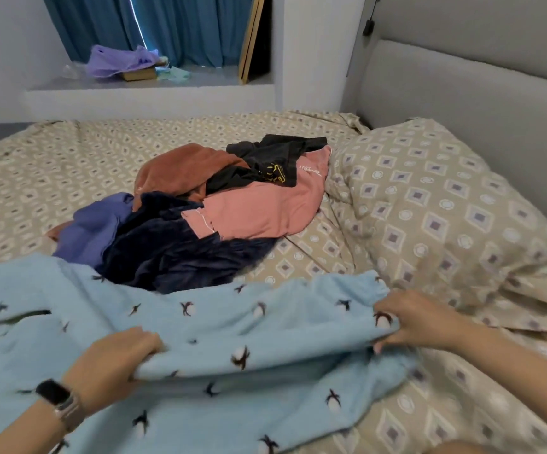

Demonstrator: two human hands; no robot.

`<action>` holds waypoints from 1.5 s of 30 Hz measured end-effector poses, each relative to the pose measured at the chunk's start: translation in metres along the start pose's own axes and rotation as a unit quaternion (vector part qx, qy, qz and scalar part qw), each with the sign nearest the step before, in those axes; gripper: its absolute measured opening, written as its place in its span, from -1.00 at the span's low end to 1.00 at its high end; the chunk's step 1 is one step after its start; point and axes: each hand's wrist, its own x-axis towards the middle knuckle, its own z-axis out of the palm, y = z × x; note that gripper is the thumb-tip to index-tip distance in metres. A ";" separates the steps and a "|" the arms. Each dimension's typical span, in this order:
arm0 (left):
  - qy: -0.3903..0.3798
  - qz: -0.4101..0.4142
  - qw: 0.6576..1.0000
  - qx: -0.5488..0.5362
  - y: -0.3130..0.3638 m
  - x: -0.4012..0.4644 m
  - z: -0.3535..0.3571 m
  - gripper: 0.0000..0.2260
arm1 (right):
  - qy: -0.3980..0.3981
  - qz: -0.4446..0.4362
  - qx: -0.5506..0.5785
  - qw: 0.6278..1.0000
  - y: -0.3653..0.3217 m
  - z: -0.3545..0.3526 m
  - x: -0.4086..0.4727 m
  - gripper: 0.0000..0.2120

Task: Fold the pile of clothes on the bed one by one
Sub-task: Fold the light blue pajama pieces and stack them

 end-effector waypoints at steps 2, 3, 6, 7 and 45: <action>-0.019 -0.017 1.000 -0.011 0.001 -0.029 0.018 -0.75 | -0.055 -0.002 -0.031 0.998 -0.007 0.023 -0.015 -0.32; -0.044 -0.031 0.998 -0.029 0.004 -0.039 0.025 -0.61 | -0.077 -0.007 -0.037 0.996 -0.010 0.033 -0.020 -0.37; -0.160 -0.087 0.981 -0.063 0.016 -0.053 0.034 -0.22 | -0.114 -0.004 -0.040 0.993 -0.019 0.050 -0.035 -0.42; -0.179 -0.085 0.978 -0.061 0.020 -0.055 0.034 -0.22 | -0.124 0.004 -0.052 0.991 -0.023 0.051 -0.037 -0.30; 0.217 -0.586 0.630 -0.461 -0.108 -0.090 -0.007 -0.81 | 0.086 -0.045 0.192 0.977 -0.335 0.121 0.174 -0.70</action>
